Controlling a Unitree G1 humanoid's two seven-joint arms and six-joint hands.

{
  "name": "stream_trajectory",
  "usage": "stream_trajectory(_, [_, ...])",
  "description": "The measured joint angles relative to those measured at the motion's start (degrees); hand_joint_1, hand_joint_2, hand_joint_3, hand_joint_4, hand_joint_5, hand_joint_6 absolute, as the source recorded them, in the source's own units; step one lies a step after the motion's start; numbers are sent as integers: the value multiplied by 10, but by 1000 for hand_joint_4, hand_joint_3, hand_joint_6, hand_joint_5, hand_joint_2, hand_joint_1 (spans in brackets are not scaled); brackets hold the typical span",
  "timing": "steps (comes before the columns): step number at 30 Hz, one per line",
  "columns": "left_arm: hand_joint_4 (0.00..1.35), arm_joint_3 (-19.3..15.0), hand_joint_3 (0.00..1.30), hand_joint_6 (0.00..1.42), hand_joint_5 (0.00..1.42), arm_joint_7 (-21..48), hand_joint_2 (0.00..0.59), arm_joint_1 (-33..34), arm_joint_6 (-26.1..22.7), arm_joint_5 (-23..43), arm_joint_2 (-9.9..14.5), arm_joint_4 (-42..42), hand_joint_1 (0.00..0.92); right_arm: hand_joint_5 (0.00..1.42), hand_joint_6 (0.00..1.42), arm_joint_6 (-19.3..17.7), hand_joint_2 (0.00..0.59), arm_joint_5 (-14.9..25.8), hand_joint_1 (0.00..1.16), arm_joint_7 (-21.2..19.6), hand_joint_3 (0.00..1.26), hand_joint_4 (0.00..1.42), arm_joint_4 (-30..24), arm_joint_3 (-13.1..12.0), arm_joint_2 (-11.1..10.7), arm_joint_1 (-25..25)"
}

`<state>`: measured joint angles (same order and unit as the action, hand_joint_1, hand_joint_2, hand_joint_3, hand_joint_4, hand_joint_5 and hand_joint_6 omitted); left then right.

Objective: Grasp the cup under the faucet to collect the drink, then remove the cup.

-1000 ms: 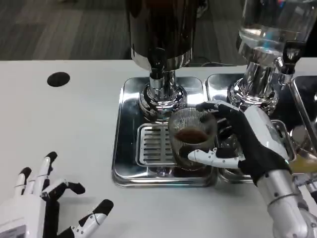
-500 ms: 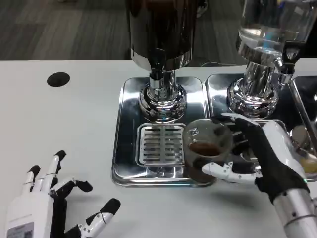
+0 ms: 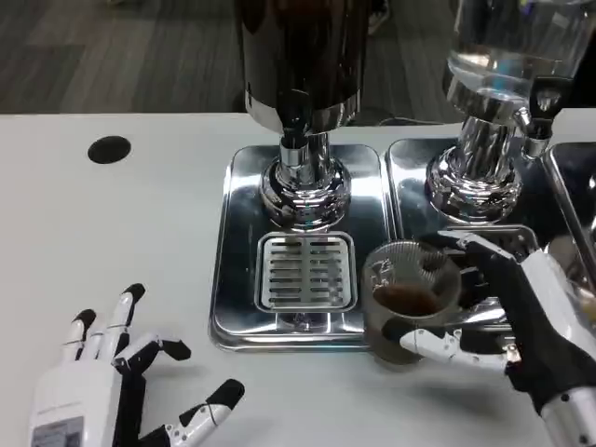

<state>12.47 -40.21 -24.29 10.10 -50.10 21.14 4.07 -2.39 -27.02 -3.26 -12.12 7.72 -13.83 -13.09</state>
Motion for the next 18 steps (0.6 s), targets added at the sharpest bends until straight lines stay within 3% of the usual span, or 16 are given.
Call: stream_trajectory(18, [0, 15, 597, 63, 166, 6, 122, 6, -6, -3, 0, -3, 0, 513, 554, -60, 223, 16, 820, -2, 522, 591, -20, -36, 3, -77])
